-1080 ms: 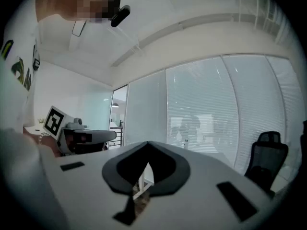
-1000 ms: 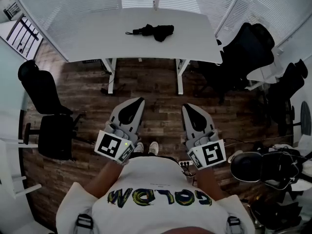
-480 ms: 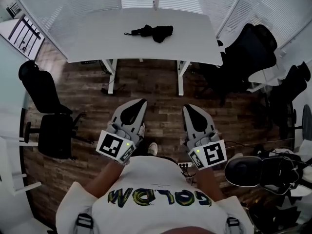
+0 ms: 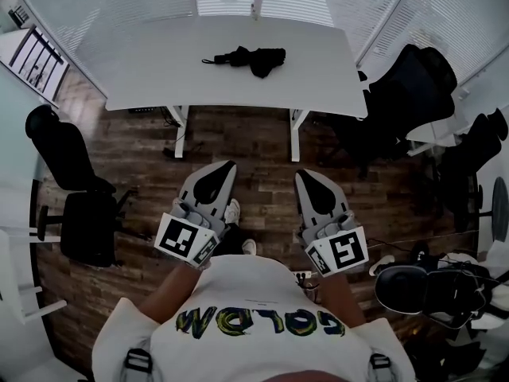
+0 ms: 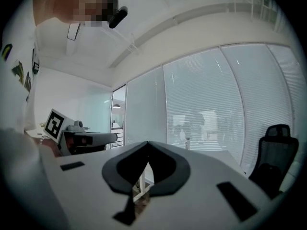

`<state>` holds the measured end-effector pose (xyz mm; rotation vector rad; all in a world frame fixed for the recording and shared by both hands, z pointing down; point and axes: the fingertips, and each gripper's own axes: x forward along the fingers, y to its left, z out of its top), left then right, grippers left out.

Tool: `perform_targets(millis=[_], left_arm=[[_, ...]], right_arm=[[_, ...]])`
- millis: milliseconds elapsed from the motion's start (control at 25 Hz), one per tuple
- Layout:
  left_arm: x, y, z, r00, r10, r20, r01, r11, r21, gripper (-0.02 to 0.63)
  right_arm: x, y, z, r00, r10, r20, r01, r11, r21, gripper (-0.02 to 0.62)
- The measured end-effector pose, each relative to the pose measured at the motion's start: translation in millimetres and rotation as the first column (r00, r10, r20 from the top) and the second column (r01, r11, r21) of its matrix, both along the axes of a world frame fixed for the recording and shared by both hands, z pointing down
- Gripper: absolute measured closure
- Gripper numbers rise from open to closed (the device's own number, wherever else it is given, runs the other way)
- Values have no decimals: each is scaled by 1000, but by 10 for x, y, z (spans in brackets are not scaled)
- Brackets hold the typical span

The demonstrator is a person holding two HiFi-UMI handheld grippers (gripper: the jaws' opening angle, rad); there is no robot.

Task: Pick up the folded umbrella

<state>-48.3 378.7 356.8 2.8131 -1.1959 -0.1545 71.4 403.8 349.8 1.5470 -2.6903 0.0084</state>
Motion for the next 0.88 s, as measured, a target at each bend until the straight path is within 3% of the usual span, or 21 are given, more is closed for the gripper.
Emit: perform_targets(millis=[880], left_arm=[[-648, -2071, 12, 1000, 7, -13, -7, 1000, 14, 595]], right_arm=[[-694, -2071, -10, 998, 2, -67, -2, 1000, -1, 584]])
